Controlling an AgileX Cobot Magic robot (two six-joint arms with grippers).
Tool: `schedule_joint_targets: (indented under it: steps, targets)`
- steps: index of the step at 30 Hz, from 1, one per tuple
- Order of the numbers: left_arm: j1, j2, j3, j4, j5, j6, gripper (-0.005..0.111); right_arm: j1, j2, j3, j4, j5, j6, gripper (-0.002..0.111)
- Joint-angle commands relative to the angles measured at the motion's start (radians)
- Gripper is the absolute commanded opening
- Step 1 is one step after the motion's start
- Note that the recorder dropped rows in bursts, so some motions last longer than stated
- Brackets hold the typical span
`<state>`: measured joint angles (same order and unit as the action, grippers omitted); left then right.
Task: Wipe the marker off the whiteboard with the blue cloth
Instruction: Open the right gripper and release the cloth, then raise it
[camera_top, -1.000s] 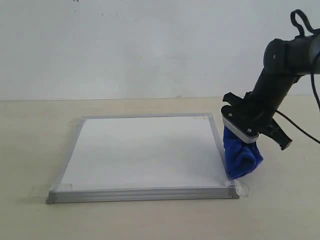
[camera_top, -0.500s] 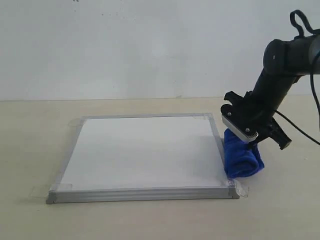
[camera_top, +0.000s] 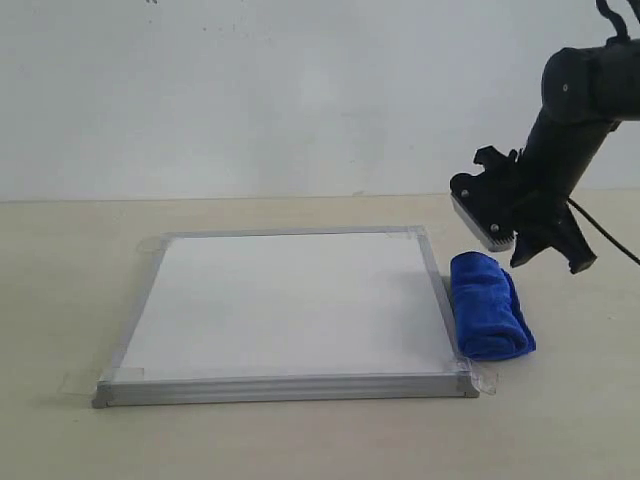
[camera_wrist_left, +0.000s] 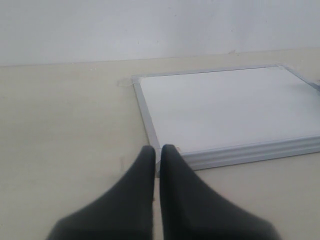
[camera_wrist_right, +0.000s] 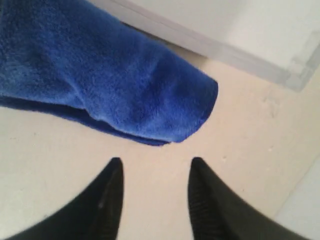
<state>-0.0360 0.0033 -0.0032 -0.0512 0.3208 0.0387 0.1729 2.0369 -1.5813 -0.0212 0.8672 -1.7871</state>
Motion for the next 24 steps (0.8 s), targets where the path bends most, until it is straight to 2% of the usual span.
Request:
schedule_joint_targets:
  steps: [1,2,5,8,11,17,24]
  targets:
    - [-0.007,-0.003,0.003,-0.012,-0.004,0.005,0.004,-0.014,-0.022,-0.005,-0.107,0.018,0.215,0.01]
    - [-0.007,-0.003,0.003,-0.012,-0.004,0.005,0.004,-0.02,-0.022,-0.005,-0.113,0.014,0.256,0.0]
    - [-0.007,-0.003,0.003,-0.012,-0.004,0.005,0.004,-0.053,-0.02,-0.005,-0.098,-0.05,0.399,0.0]
    - [-0.007,-0.003,0.003,-0.012,-0.004,0.005,0.004,-0.084,-0.02,-0.005,-0.033,-0.147,0.626,0.0]
    - [-0.007,-0.003,0.003,-0.012,-0.004,0.005,0.004,-0.098,-0.02,-0.005,0.028,-0.154,0.81,0.0]
    - [-0.007,-0.003,0.003,-0.012,-0.004,0.005,0.004,-0.102,-0.018,-0.005,0.201,-0.059,0.846,0.0]
    - [-0.007,-0.003,0.003,-0.012,-0.004,0.005,0.004,-0.102,0.028,-0.005,0.196,-0.026,0.944,0.0]
